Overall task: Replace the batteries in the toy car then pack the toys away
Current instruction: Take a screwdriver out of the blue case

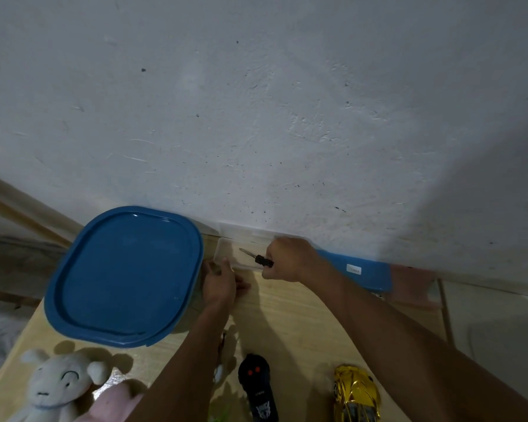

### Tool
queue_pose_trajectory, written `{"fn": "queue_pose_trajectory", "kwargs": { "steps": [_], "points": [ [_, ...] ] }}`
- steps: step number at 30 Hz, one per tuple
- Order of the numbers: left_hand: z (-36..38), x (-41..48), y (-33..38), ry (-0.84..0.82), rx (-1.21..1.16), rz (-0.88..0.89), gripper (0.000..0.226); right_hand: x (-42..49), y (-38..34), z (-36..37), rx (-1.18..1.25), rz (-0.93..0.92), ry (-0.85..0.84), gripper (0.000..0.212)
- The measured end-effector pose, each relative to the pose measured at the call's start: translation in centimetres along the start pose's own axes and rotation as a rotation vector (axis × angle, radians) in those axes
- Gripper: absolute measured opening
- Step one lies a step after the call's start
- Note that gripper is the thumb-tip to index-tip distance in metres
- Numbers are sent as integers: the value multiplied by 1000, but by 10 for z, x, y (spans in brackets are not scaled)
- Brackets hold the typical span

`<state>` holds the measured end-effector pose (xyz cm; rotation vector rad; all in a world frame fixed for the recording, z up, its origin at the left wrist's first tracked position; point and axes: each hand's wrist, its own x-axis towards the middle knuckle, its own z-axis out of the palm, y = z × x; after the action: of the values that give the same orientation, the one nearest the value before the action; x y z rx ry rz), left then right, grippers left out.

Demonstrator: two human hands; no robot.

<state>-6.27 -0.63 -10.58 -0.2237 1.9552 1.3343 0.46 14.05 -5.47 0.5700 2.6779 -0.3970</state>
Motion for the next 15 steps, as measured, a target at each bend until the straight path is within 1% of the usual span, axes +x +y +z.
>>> {"fn": "queue_pose_trajectory", "kwargs": {
  "steps": [2, 4, 7, 9, 12, 14, 15],
  "points": [
    [0, -3, 3, -17, -13, -10, 47, -5, -2, 1, 2, 35, 59, 28],
    [0, -4, 5, -22, -27, -15, 45, -11, -4, 4, 46, 73, 111, 30],
    [-2, 4, 1, 1, -40, -31, 44, -28, -5, 14, 239, 117, 180, 27],
    [-1, 10, -2, 11, -40, -39, 46, -44, -4, 25, 284, 112, 274, 22],
    [-1, 13, -4, 9, -50, -46, 47, -62, -3, 36, 366, 179, 421, 19],
    [0, 10, -2, 13, -78, -33, 43, -66, -5, 39, 424, 231, 525, 24],
    [0, 9, -1, 11, -91, -25, 39, -66, -5, 40, 439, 254, 573, 29]
  ]
}}
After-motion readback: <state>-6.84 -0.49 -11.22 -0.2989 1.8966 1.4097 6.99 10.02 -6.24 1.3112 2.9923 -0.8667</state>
